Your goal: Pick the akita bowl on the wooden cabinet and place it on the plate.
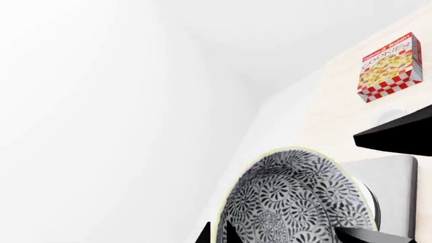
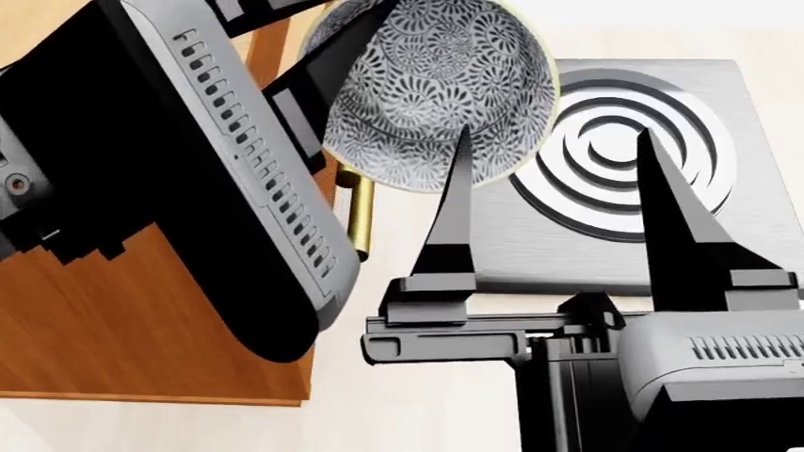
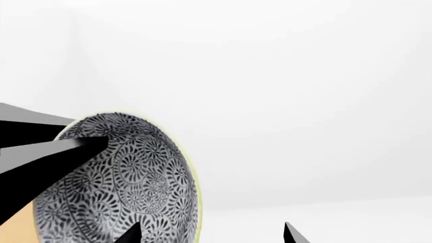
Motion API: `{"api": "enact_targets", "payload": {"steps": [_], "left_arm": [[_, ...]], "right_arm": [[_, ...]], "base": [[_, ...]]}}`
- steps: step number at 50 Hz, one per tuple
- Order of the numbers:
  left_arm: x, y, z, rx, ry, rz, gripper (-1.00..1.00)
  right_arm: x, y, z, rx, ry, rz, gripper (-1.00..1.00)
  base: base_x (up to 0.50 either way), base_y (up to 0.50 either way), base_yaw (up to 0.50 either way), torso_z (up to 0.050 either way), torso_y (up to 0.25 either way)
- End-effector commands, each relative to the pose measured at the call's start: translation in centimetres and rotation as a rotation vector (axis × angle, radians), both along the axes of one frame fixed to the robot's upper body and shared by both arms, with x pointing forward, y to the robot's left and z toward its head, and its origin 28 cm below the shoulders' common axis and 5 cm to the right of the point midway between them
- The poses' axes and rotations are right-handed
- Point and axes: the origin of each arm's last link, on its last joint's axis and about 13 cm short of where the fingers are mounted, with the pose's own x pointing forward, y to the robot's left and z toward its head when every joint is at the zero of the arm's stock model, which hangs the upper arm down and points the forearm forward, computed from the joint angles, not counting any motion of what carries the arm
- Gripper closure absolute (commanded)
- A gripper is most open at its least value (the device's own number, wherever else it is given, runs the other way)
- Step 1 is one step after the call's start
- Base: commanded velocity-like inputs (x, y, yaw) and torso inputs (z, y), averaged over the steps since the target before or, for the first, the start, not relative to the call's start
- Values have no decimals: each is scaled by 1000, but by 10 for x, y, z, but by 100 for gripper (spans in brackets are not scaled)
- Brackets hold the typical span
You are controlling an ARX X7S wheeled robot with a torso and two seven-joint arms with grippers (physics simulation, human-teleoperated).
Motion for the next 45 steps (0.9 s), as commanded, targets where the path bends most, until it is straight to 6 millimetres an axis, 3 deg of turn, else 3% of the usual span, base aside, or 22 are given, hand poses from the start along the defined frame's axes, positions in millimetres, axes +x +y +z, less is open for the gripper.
{"api": "enact_targets", "payload": {"steps": [1, 31, 32, 45], "left_arm": [[-3, 0, 3, -23, -35, 0, 100], [-3, 1, -2, -25, -26, -9, 100], [-3, 1, -2, -26, -25, -8, 100], [-1, 3, -2, -33, -21, 4, 100]], "right_arm": [[7, 0, -1, -2, 18, -4, -100], [14, -2, -4, 16, 39, -19, -100], [13, -2, -4, 18, 38, -19, 100], [10, -1, -3, 16, 39, 1, 100]], "base": [[0, 0, 0, 0, 0], [0, 0, 0, 0, 0], [0, 0, 0, 0, 0], [0, 0, 0, 0, 1]]}}
